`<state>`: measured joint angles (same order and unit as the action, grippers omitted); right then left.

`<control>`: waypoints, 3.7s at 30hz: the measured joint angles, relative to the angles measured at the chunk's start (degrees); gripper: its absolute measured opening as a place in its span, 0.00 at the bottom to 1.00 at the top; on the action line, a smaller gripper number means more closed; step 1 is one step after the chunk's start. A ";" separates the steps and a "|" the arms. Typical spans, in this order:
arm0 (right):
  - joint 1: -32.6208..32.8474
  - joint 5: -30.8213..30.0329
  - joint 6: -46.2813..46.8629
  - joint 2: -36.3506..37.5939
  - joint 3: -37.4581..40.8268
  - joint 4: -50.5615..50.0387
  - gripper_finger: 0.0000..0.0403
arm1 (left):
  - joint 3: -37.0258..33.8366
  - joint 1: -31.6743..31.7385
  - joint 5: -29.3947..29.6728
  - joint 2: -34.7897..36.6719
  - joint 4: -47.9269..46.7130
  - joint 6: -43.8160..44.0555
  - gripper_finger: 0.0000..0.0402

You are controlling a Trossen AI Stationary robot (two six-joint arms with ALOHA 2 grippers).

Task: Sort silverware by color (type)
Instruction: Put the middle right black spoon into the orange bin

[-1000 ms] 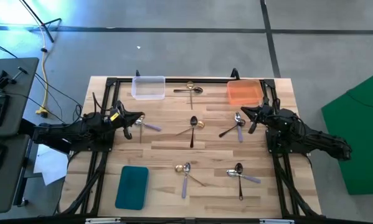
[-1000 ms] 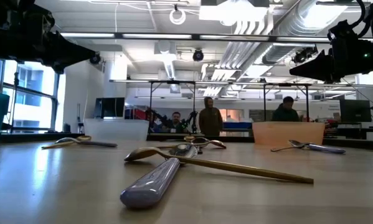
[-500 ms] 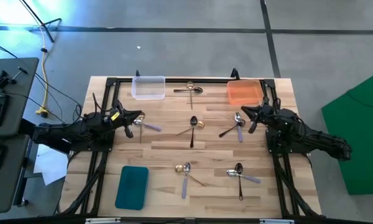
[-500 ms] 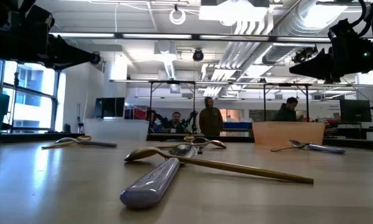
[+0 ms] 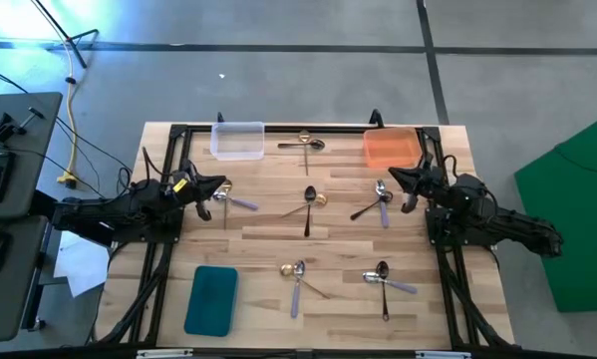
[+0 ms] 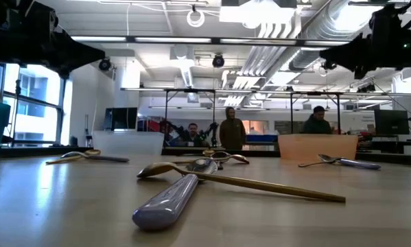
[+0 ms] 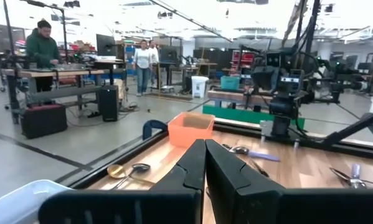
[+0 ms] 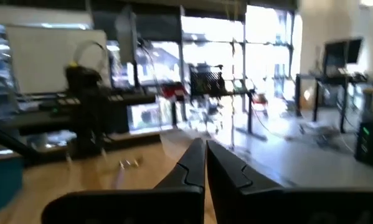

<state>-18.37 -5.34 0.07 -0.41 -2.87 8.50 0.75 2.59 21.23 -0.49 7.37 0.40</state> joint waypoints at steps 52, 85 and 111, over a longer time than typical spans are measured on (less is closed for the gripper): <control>0.04 7.79 -4.07 -66.05 -41.98 -44.41 0.45 | -0.02 0.00 -5.88 -1.21 -4.53 0.62 0.01; 0.11 3.65 -22.18 -96.75 -46.81 -54.66 0.09 | -0.02 0.00 -5.14 -6.10 -4.46 -5.09 0.01; -11.62 -14.85 -23.17 -86.54 -66.32 -72.76 0.00 | -0.02 0.00 -5.49 -6.10 -4.46 -6.31 0.01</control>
<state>-29.99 -20.19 -23.10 -86.95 -69.19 -64.25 0.73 2.59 15.75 -6.59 2.91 -5.90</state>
